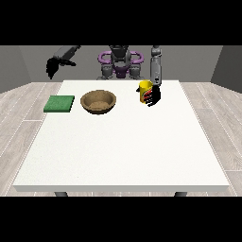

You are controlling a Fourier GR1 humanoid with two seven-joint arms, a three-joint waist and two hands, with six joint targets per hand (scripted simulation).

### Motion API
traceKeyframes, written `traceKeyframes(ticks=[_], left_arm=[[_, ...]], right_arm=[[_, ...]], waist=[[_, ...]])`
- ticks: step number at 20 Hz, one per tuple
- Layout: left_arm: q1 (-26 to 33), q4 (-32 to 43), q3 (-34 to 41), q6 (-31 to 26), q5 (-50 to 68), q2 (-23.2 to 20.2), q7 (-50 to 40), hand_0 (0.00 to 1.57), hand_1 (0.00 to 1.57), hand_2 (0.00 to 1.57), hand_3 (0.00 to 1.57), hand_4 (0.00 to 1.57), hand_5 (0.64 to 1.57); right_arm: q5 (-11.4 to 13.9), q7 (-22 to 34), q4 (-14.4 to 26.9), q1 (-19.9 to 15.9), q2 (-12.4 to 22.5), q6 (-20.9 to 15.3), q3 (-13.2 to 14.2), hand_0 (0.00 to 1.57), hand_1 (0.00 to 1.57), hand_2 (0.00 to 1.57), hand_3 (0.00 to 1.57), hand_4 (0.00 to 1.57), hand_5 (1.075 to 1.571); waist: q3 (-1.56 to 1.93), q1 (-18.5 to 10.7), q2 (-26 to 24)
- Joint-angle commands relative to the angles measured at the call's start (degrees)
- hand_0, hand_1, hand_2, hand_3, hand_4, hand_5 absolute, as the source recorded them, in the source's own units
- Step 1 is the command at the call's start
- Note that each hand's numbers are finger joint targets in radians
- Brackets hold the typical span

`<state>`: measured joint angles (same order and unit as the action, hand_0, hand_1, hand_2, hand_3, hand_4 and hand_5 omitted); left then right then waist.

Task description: Pick the cup and pour the ball into the bowl, then pick the bowl and place it on the pad

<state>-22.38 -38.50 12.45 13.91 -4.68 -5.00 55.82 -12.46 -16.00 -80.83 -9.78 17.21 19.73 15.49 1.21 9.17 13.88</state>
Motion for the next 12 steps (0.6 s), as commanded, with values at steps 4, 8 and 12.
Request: traceKeyframes(ticks=[4, 8, 12], left_arm=[[2.12, 1.82, -2.48, 9.19, -4.7, 3.06, -0.95, 1.33, 1.33, 1.57, 1.57, 1.5, 1.241], [3.5, -2.0, -8.54, 7.35, -10.13, -0.15, -13.0, 1.34, 1.34, 1.57, 1.57, 1.53, 1.304], [-5.68, -2.54, -9.08, 8.02, -16.55, -13.89, -25.25, 1.44, 1.44, 1.57, 1.57, 1.57, 1.321]], right_arm=[[-2.37, 1.63, 2.21, 0.35, 1.92, 1.9, 2.19, 0.0, 0.0, 0.0, 0.0, 0.0, 1.57], [-2.76, 4.07, 9.54, 2.73, 4.32, 3.16, 4.54, 0.0, 0.0, 0.0, 0.0, 0.0, 1.57], [-0.27, 4.49, 10.07, 1.96, 2.72, 0.69, 2.7, 0.0, 0.0, 0.0, 0.0, 0.0, 1.569]], waist=[[-1.21, 0.42, -2.07], [-1.12, -3.98, -13.49], [-0.94, -5.04, -15.08]])
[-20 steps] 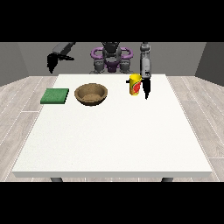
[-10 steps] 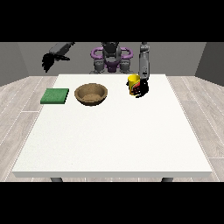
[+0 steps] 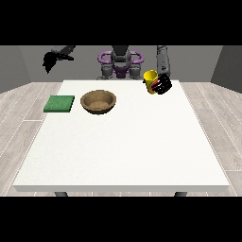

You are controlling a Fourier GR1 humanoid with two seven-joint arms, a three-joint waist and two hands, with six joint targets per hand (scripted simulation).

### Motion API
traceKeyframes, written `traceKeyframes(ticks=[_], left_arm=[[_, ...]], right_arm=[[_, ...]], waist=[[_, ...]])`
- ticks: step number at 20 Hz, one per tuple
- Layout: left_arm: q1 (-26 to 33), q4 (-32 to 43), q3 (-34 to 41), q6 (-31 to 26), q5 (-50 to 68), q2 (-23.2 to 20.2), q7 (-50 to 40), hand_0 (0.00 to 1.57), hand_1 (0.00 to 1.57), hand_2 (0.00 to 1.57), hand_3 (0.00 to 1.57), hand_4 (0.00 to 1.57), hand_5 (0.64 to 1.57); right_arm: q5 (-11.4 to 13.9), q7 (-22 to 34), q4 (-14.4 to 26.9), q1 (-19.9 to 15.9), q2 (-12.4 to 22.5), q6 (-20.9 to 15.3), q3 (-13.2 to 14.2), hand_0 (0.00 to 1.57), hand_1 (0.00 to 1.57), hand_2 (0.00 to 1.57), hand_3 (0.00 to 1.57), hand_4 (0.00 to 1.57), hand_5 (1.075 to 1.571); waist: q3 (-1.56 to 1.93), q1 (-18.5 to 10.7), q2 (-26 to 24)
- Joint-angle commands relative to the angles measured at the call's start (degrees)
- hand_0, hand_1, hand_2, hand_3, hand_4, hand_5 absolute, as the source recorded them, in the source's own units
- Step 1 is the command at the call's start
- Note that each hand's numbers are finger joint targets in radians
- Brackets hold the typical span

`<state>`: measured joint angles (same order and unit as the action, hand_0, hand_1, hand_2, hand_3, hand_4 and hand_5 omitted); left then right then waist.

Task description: Pick the cup and pour the ball into the bowl, then pick the bowl and place it on the pad

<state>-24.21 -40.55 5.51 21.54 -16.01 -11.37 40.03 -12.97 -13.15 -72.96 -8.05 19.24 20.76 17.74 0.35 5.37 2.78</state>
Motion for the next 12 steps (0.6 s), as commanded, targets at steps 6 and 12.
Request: traceKeyframes(ticks=[6, 12], left_arm=[[-14.12, -1.64, -6.98, 1.27, -13.51, -9.08, -24.14, 1.47, 1.47, 1.57, 1.57, 1.57, 1.278], [-16.73, -2.61, -8.64, 4.85, -19.52, -6.77, -30.14, 1.49, 1.49, 1.57, 1.57, 1.57, 1.274]], right_arm=[[-0.59, -1.6, 7.5, -3.2, 2.49, 1.68, 2.29, 0.0, 0.0, 0.0, 0.0, 0.0, 1.568], [-0.22, -4.03, 8.49, -3.56, 1.74, 3.26, 1.32, 0.0, 0.0, 0.0, 0.0, 0.0, 1.568]], waist=[[-0.22, -1.7, -1.56], [-0.32, 0.11, 0.35]])
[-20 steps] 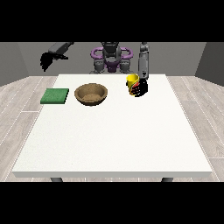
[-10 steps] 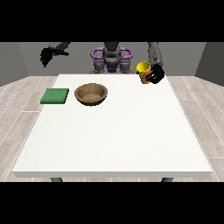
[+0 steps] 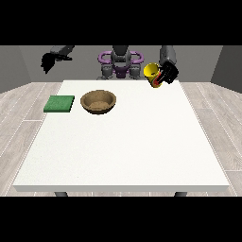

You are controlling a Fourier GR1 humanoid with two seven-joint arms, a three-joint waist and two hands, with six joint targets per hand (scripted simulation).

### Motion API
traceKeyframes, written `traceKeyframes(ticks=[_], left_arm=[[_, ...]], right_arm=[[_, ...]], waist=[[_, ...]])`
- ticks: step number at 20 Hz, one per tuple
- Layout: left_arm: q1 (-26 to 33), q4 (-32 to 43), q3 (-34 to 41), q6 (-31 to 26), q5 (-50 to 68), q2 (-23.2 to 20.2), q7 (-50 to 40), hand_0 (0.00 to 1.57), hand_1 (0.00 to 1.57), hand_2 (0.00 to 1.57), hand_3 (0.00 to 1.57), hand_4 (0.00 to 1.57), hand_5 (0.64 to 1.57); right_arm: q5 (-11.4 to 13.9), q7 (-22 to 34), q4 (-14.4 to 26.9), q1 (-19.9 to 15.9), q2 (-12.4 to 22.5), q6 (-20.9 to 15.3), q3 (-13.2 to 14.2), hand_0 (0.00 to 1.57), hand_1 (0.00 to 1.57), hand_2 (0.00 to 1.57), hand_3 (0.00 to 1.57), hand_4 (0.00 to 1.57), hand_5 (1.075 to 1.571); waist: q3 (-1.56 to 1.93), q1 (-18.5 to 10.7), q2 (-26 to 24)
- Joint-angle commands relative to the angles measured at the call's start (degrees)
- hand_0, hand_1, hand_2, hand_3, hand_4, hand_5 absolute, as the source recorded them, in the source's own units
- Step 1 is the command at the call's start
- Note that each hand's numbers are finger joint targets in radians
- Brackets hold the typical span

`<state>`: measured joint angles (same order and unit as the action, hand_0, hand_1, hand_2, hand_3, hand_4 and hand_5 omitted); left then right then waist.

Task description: Pick the cup and pour the ball into the bowl, then pick the bowl and place it on the pad

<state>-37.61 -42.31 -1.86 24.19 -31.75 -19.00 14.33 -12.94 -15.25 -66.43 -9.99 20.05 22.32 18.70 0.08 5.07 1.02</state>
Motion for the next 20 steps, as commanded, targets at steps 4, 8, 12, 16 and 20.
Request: traceKeyframes(ticks=[4, 8, 12, 16, 20], left_arm=[[-4.94, 1.17, -7.48, 5.28, -13.45, 4.93, -17.05, 1.49, 1.49, 1.57, 1.57, 1.51, 1.267], [-11.07, 1.18, -12.51, 2.98, -22.04, 5.71, -24.81, 1.52, 1.52, 1.57, 1.57, 1.57, 1.211], [-13.45, 2.09, -18.92, 1.93, -31.95, 6.35, -29.39, 1.55, 1.55, 1.57, 1.57, 1.57, 1.244], [-15.9, 4.27, -26.4, -2.49, -41.73, 8.84, -33.72, 1.5, 1.5, 1.57, 1.57, 1.38, 1.4], [-15.14, 6.39, -32.25, -6.5, -47.78, 12.23, -34.5, 1.5, 1.5, 1.57, 1.57, 1.57, 1.056]], right_arm=[[-0.04, 1.71, 1.37, -0.21, -0.09, 1.21, -0.99, 0.0, 0.0, 0.0, 0.0, 0.0, 1.569], [0.18, -2.34, 5.17, -0.7, 1.1, 2.67, 0.33, 0.0, 0.0, 0.0, 0.0, 0.0, 1.57], [0.09, -3.11, 6.83, -0.07, 0.95, 3.14, 0.62, 0.0, 0.0, 0.0, 0.0, 0.0, 1.571], [0.63, -2.39, 7.34, -1.79, 1.08, 2.31, 0.34, 0.0, 0.0, 0.0, 0.0, 0.0, 1.571], [-1.13, 0.74, 6.75, -3.93, 3.19, 4.01, 0.94, 0.0, 0.0, 0.0, 0.0, 0.0, 1.571]], waist=[[-0.01, 2.85, -3.02], [0.05, 1.98, -2.45], [0.08, 1.89, -3.67], [0.08, 1.89, -3.89], [-0.03, 3.96, -3.52]])
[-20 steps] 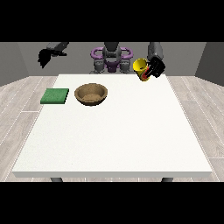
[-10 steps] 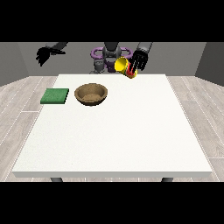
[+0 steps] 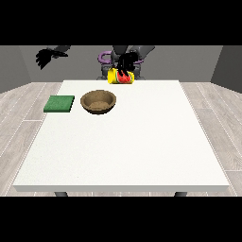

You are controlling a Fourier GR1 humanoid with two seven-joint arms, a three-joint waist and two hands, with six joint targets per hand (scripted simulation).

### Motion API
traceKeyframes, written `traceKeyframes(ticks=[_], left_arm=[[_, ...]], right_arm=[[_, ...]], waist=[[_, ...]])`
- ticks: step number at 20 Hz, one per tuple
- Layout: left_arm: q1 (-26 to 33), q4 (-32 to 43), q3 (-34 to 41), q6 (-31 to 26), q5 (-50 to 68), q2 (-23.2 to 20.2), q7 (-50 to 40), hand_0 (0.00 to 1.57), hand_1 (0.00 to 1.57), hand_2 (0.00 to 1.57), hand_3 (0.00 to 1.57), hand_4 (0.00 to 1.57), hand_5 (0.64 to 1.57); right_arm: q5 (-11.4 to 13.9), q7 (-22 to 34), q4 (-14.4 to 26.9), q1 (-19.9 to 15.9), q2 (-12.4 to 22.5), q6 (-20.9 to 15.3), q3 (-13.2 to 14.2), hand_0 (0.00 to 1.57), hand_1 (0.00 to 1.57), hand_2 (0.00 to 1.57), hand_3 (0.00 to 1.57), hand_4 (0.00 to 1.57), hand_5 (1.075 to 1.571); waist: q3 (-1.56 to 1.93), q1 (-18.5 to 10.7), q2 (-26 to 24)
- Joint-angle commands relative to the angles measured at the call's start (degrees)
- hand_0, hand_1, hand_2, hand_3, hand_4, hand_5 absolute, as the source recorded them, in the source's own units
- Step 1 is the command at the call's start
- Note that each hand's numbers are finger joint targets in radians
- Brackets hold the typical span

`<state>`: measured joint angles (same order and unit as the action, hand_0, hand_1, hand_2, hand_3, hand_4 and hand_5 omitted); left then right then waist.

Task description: Pick the cup and pour the ball into the bowl, then pick the bowl and place it on the pad

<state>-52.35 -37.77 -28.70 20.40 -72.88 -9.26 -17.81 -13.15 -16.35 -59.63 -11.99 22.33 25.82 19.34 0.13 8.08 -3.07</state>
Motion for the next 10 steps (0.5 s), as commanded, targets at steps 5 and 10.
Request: traceKeyframes(ticks=[5, 10], left_arm=[[-5.62, 4.36, -15.04, -11.87, -18.16, 4.24, -5.25, 1.52, 1.52, 1.57, 1.57, 1.51, 1.221], [-7.36, 3.64, -18.32, -18.81, -22.59, 6.94, -3.02, 1.46, 1.46, 1.57, 1.57, 1.51, 1.178]], right_arm=[[0.04, -0.69, 2.6, -1.69, 0.05, 1.17, -0.27, 0.0, 0.0, 0.0, 0.0, 0.0, 1.57], [0.08, -2.7, 5.3, -0.91, 1.69, 1.72, 1.28, 0.0, 0.0, 0.0, 0.0, 0.0, 1.571]], waist=[[0.04, 0.19, 0.48], [-0.05, -2.08, 0.11]])
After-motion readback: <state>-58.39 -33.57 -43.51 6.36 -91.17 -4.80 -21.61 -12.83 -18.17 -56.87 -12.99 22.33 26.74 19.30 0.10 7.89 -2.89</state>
